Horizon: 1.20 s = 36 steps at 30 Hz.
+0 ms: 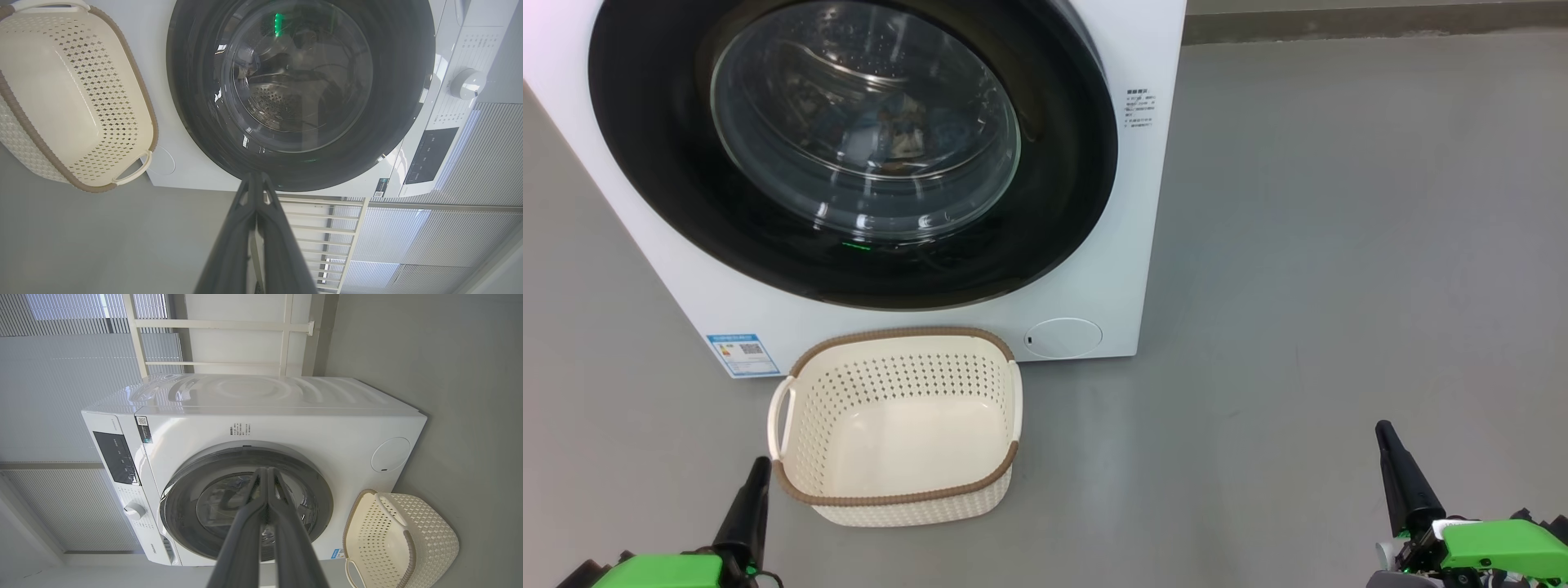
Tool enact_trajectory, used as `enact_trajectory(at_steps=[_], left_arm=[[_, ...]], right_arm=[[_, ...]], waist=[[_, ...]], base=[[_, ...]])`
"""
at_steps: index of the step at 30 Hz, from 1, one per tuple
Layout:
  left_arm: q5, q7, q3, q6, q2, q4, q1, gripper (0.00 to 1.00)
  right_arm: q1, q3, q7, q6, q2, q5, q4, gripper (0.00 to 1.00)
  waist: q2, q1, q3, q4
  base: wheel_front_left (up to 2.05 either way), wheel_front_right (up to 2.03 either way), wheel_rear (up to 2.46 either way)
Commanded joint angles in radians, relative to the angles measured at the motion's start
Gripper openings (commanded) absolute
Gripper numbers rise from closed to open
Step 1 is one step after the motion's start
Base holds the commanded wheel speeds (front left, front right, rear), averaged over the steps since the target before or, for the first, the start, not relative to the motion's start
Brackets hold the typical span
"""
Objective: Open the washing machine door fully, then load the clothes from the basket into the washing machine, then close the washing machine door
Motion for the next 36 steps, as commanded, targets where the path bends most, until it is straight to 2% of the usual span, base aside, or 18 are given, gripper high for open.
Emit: enact_trajectory(at_steps=[1, 36], left_arm=[[-0.007, 0.006, 0.034, -0.010, 0.019, -0.019, -0.041, 0.00], [-0.008, 0.006, 0.034, -0.010, 0.019, -0.019, -0.041, 0.00]], right_arm=[[-0.044, 0.022, 0.008, 0.002, -0.006, 0.004, -0.030, 0.00], [-0.044, 0.023, 0.008, 0.002, -0.006, 0.004, -0.030, 0.00]], waist=[[-0.0001, 0.0000, 0.000, 0.000], [-0.0001, 0.0000, 0.000, 0.000]], base=[[0.00, 0.00, 0.00], [0.00, 0.00, 0.00]])
